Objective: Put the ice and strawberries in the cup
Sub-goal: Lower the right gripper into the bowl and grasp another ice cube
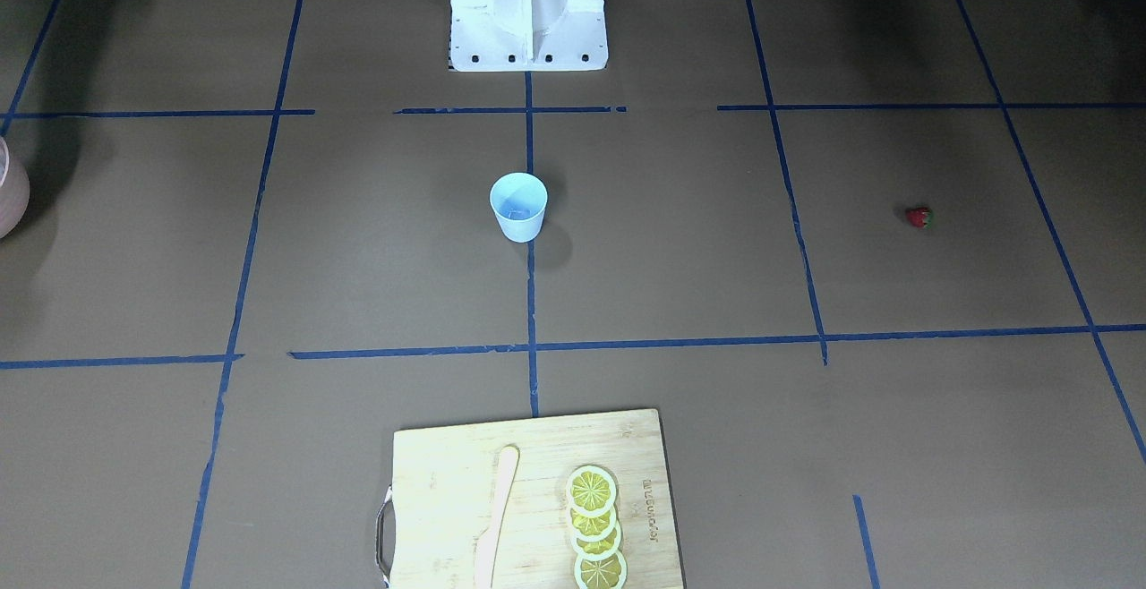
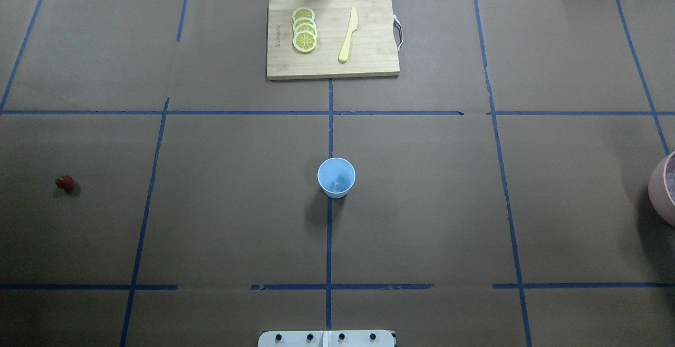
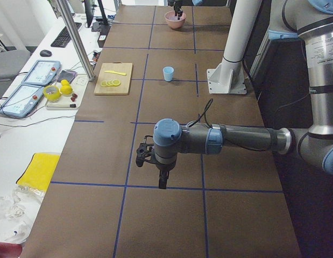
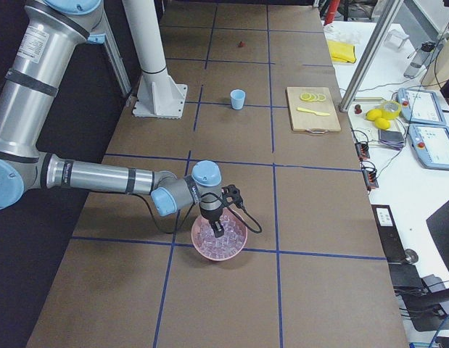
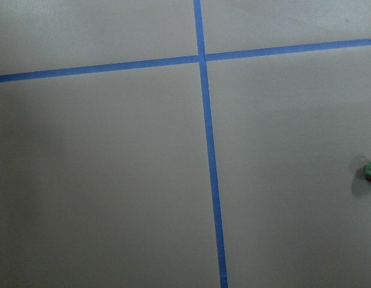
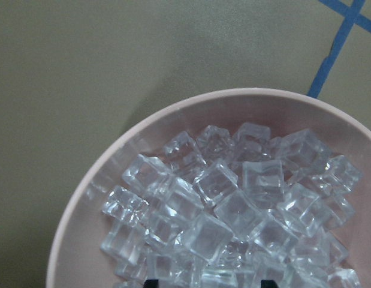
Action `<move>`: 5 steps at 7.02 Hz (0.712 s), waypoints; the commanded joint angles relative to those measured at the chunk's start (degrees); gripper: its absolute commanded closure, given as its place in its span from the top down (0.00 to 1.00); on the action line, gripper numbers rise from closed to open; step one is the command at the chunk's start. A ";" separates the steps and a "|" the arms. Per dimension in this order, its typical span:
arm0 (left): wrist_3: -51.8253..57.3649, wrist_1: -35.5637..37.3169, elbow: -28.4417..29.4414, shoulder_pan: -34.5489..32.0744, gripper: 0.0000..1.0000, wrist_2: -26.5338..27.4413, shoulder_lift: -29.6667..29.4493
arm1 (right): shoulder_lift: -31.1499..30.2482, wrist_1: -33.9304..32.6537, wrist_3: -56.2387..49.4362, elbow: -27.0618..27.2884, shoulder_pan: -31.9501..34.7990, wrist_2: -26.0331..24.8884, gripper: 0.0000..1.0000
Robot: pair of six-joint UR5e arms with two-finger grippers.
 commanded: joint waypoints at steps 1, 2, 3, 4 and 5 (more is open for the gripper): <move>0.00 0.00 -0.03 0.00 1.00 0.00 0.00 | -0.04 0.00 0.04 0.00 -0.08 0.00 0.64; 0.00 0.00 -0.03 0.00 1.00 0.00 0.00 | -0.04 0.00 -0.05 -0.09 -0.08 -0.09 0.62; 0.00 0.00 -0.03 0.00 1.00 0.00 0.00 | -0.04 -0.09 -0.05 -0.18 -0.17 -0.09 0.40; 0.00 0.00 -0.03 0.00 1.00 0.00 0.00 | -0.04 -0.09 -0.23 -0.18 -0.17 -0.88 0.19; 0.00 0.00 -0.03 0.00 1.00 0.00 0.00 | -0.04 -0.09 -0.31 -0.18 -0.08 -1.14 0.03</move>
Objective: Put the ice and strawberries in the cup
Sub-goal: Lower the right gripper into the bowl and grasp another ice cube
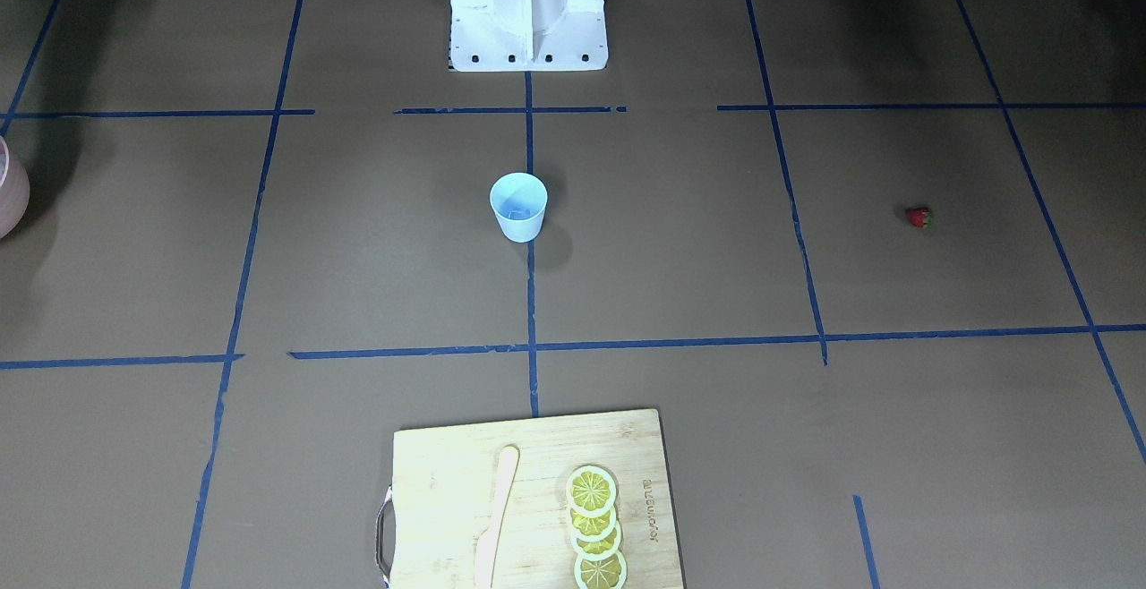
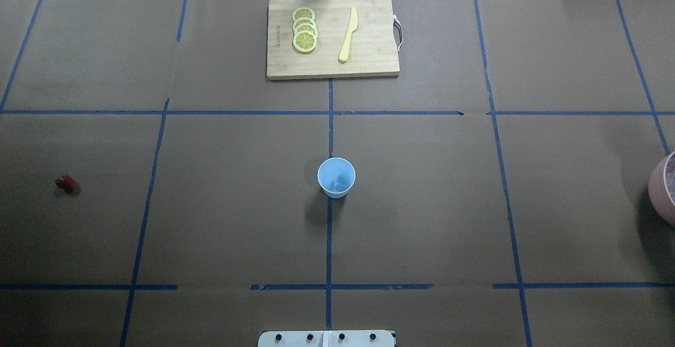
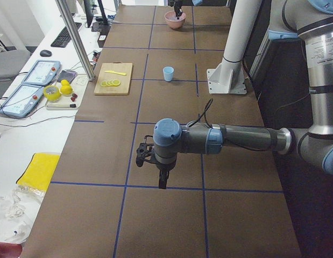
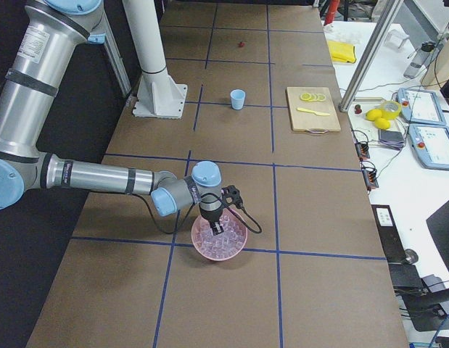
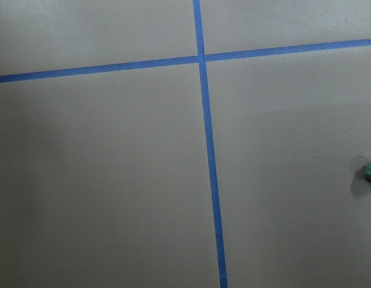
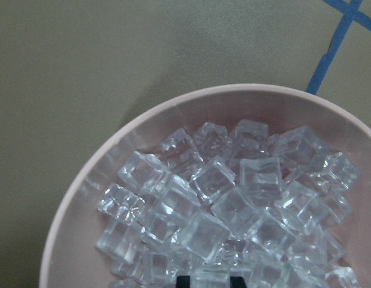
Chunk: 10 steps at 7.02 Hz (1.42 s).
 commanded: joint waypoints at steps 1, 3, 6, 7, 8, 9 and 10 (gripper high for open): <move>0.00 0.00 -0.17 0.00 1.00 0.00 0.00 | 0.00 -0.01 -0.30 0.23 0.05 -0.55 0.00; 0.00 -0.09 -0.18 0.00 1.00 0.00 0.00 | 0.00 -0.62 0.22 3.29 1.45 0.84 0.00; 0.00 -0.09 -0.09 0.00 1.00 0.00 0.00 | 5.77 -14.99 8.42 14.17 5.94 5.50 0.00; 0.00 -0.09 -0.09 0.00 1.00 0.00 0.00 | 9.02 -15.65 14.66 14.91 5.94 5.60 0.00; 0.00 -0.09 -0.09 0.00 1.00 0.00 0.00 | 12.01 -15.74 19.25 14.91 4.38 5.60 0.00; 0.00 -0.09 -0.09 0.00 1.00 0.00 0.00 | 15.52 -15.74 25.56 15.00 0.62 5.16 0.00; 0.00 -0.09 -0.09 0.00 1.00 0.00 0.00 | 19.73 -16.70 32.85 14.91 -3.86 4.03 0.00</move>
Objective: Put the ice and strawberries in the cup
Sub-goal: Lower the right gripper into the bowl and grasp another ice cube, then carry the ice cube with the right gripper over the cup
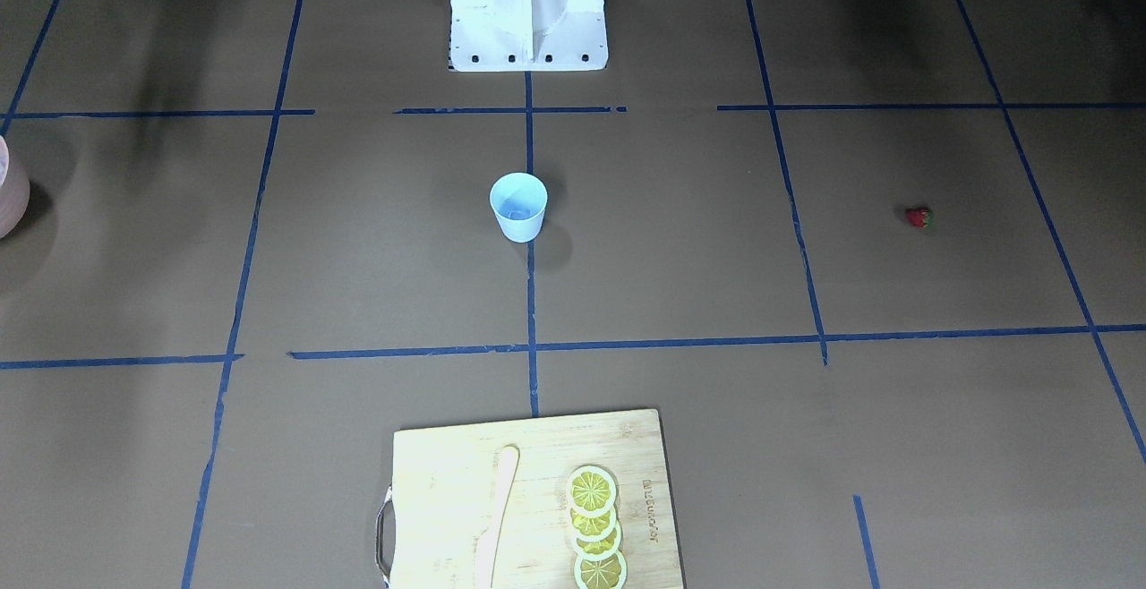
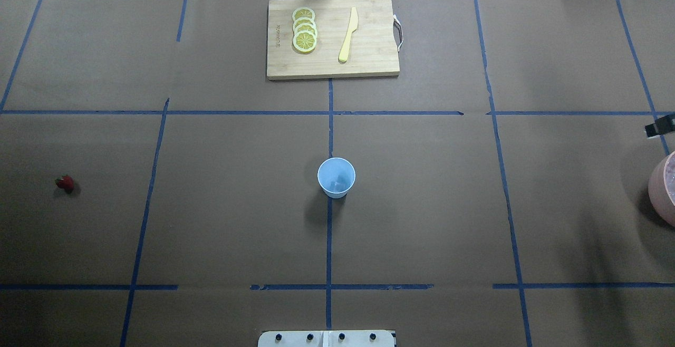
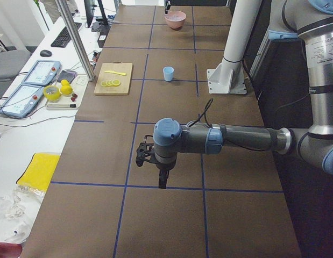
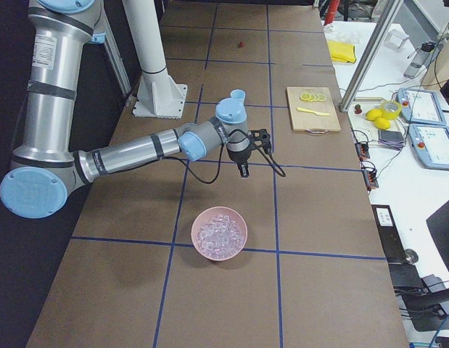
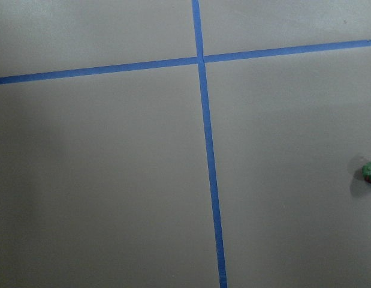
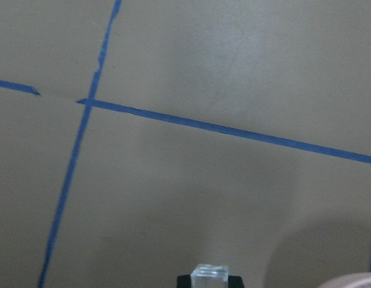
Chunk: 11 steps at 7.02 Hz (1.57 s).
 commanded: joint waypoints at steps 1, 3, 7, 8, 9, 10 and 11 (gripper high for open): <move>0.00 0.00 0.00 0.00 1.00 0.00 0.00 | 10.92 -4.79 13.32 0.13 -8.87 -3.19 0.00; 0.00 0.00 0.00 0.00 1.00 0.00 0.00 | 23.92 -18.55 23.45 1.97 -18.81 -11.17 0.00; 0.00 0.26 0.09 0.00 1.00 0.00 0.00 | 49.61 -33.57 41.12 -5.11 -34.20 -21.90 0.00; 0.00 0.26 0.09 0.00 1.00 0.00 0.00 | 53.14 -33.57 43.15 -8.71 -35.71 -23.41 0.00; 0.00 0.26 0.35 0.00 1.00 0.00 0.00 | 53.78 -33.39 44.13 -10.22 -37.73 -24.73 0.00; 0.00 0.26 0.44 0.00 1.00 0.00 0.00 | 55.00 -33.04 45.71 -13.02 -40.27 -28.05 0.00; 0.09 0.26 0.61 0.00 1.00 0.00 0.00 | 56.41 -33.04 46.33 -16.53 -41.34 -28.43 0.00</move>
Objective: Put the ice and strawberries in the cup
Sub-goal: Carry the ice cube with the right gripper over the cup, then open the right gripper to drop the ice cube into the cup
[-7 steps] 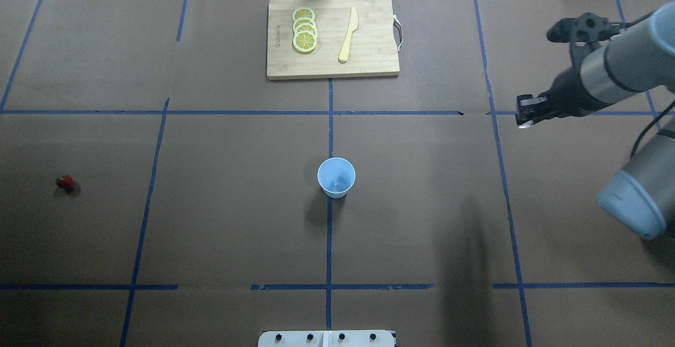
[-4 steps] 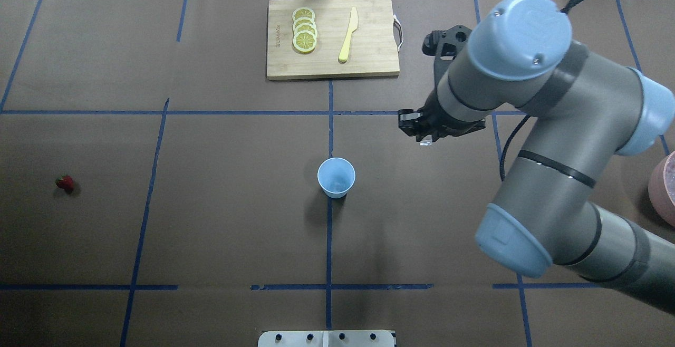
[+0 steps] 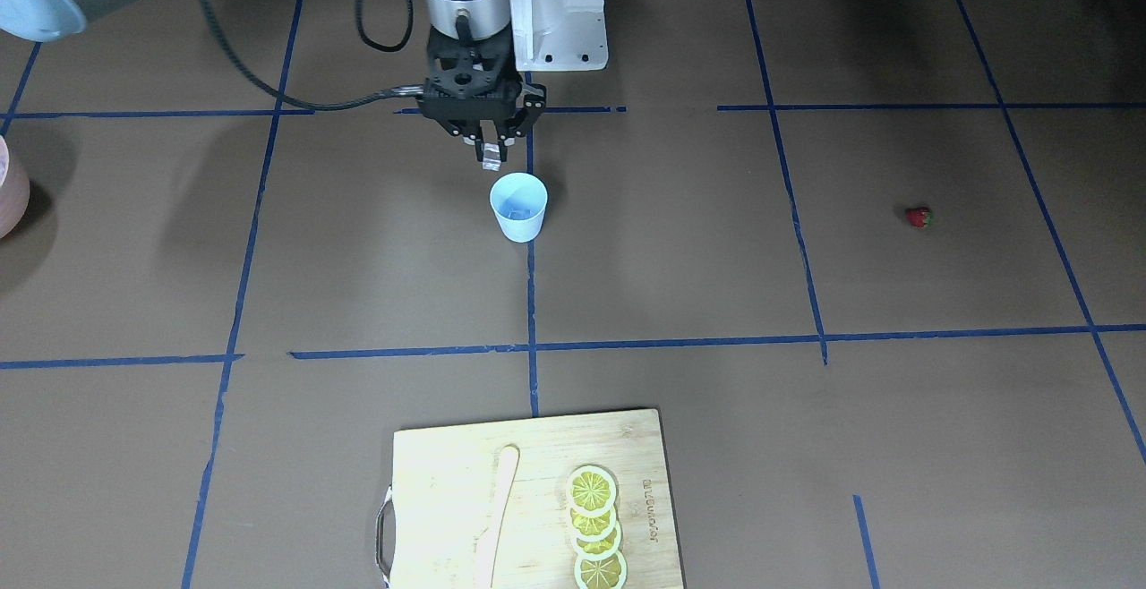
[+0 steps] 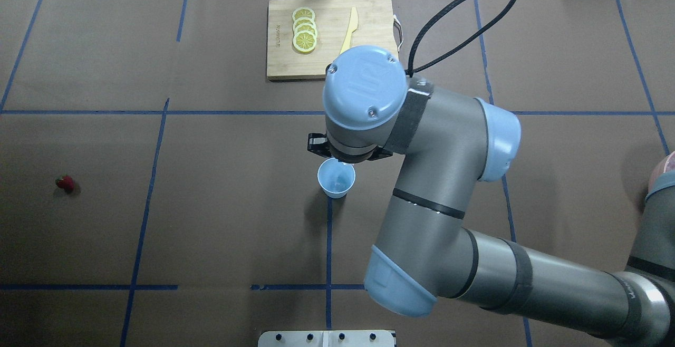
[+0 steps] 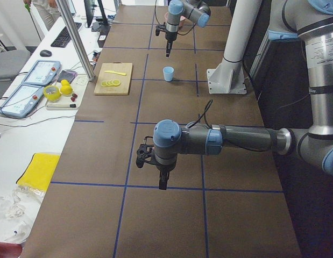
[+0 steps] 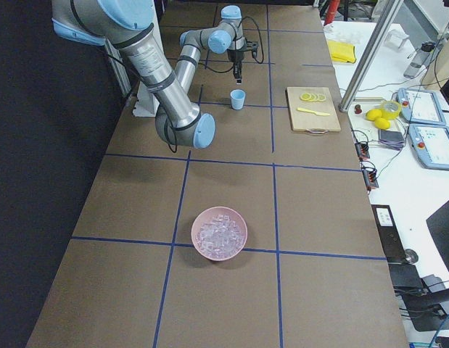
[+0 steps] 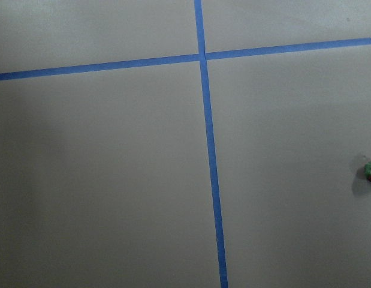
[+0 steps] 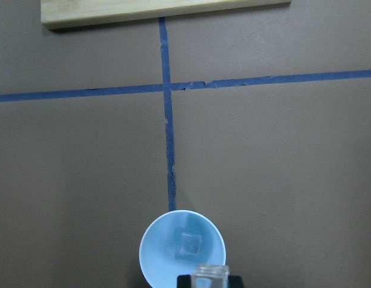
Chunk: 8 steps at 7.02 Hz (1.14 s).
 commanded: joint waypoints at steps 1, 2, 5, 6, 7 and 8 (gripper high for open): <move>-0.02 0.00 0.27 0.00 1.00 0.00 0.00 | 2.12 0.82 1.70 -5.64 -2.32 -1.97 0.00; -0.02 0.00 0.36 0.00 1.00 0.00 0.00 | 2.04 3.00 1.80 -7.84 -2.85 -2.50 0.00; 0.07 0.00 0.36 0.00 1.00 0.00 0.00 | 1.95 3.38 1.62 -9.26 -3.56 -3.82 0.04; -0.02 0.00 0.36 0.00 1.00 0.00 0.00 | 1.78 3.38 0.92 -9.26 -3.56 -3.82 0.86; -0.02 0.00 0.36 0.00 1.00 0.00 0.00 | 1.95 3.38 0.92 -9.18 -3.47 -3.91 0.99; -0.02 0.00 0.36 0.00 1.00 0.00 0.00 | 1.86 3.38 0.92 -9.18 -3.47 -3.82 0.99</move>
